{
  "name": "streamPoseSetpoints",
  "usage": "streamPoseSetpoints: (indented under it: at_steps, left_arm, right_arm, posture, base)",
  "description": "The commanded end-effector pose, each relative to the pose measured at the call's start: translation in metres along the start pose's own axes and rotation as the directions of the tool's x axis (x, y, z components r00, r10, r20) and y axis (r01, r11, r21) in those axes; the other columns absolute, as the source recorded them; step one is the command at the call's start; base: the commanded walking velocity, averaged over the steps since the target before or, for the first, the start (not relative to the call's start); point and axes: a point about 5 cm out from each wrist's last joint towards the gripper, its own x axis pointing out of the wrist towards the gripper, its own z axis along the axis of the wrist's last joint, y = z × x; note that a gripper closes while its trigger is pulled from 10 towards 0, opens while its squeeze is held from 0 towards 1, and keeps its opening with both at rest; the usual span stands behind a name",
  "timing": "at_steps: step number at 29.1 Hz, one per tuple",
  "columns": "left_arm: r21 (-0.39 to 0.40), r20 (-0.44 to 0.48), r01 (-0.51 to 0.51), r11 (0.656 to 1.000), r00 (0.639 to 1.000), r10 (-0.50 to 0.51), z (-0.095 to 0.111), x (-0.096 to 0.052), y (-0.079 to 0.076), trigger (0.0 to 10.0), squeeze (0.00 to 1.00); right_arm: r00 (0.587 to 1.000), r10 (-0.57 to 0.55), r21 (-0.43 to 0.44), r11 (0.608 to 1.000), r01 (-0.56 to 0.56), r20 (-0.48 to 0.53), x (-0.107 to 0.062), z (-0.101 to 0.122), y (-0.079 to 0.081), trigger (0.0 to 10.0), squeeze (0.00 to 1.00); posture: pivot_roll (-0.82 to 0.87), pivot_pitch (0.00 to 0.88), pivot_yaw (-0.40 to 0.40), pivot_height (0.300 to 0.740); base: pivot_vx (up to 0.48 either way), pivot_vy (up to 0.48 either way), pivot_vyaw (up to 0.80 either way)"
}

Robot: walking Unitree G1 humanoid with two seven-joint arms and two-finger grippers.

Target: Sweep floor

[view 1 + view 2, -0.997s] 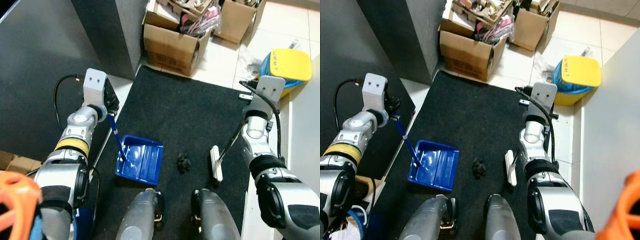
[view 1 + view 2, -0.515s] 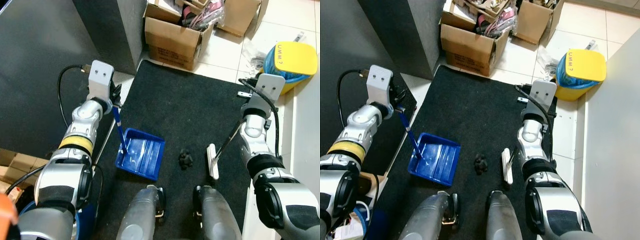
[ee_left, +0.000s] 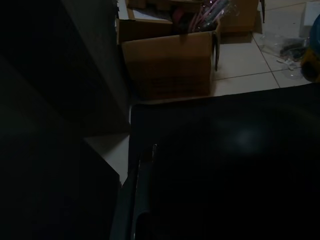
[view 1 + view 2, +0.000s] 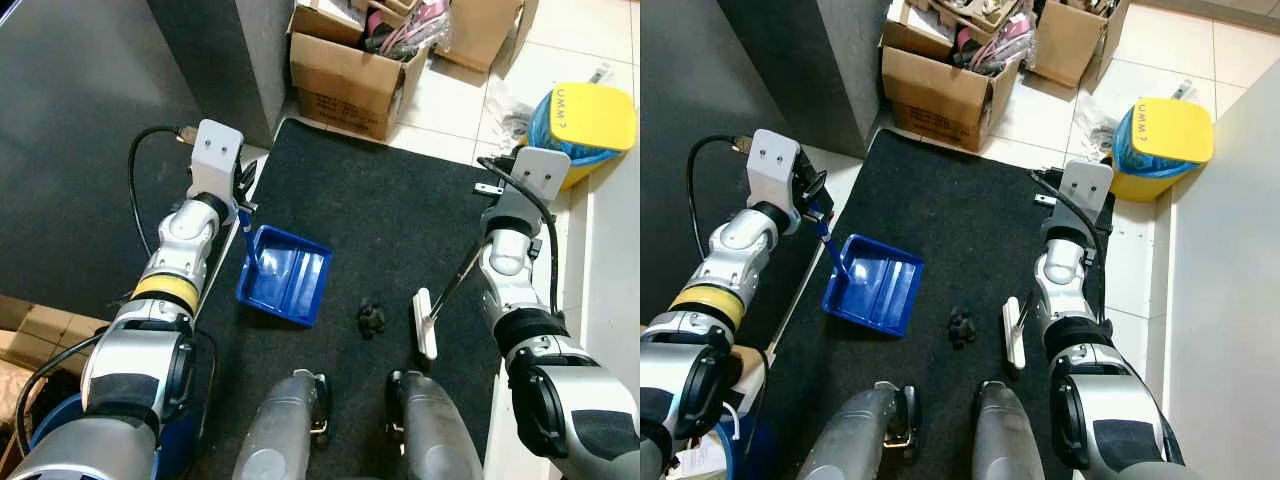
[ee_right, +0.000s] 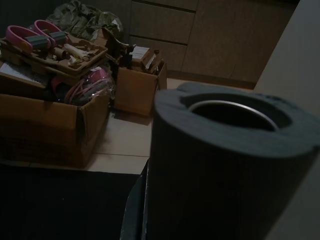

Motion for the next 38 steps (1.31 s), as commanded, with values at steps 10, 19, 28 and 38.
streamPoseSetpoints:
  at_steps: [10, 19, 28, 38]
  left_arm:
    - [-0.155, 0.036, 0.073, 0.985, 0.997, -0.068, 0.009, 0.011, -0.018, 10.0, 0.0]
    - [-0.13, 0.096, 0.108, 0.986, 0.991, -0.096, 0.011, -0.006, 0.003, 10.0, 0.0]
    - [-0.077, 0.031, 0.14, 0.987, 0.99, -0.138, -0.015, -0.017, -0.018, 10.0, 0.0]
    - [-0.121, 0.024, 0.126, 0.985, 0.992, -0.124, -0.012, -0.008, -0.031, 10.0, 0.0]
  right_arm:
    - [0.999, -0.025, 0.001, 1.0, 0.025, -0.029, -0.001, -0.006, -0.008, 10.0, 0.0]
    - [0.999, -0.021, 0.008, 1.0, 0.022, -0.031, 0.001, -0.004, -0.006, 10.0, 0.0]
    - [0.999, 0.009, 0.008, 1.0, -0.009, -0.036, 0.002, -0.002, 0.001, 10.0, 0.0]
    - [0.999, 0.004, 0.005, 1.0, -0.004, -0.044, 0.001, -0.005, 0.0, 10.0, 0.0]
  posture:
    - [-0.08, 0.22, 0.034, 0.74]
    - [-0.04, 0.189, 0.023, 0.74]
    - [-0.02, 0.185, -0.003, 0.74]
    - [-0.03, 0.193, 0.003, 0.74]
  base:
    - [0.0, 0.0, 0.0]
    - [0.0, 0.0, 0.0]
    - [0.0, 0.0, 0.0]
    - [0.0, 0.0, 0.0]
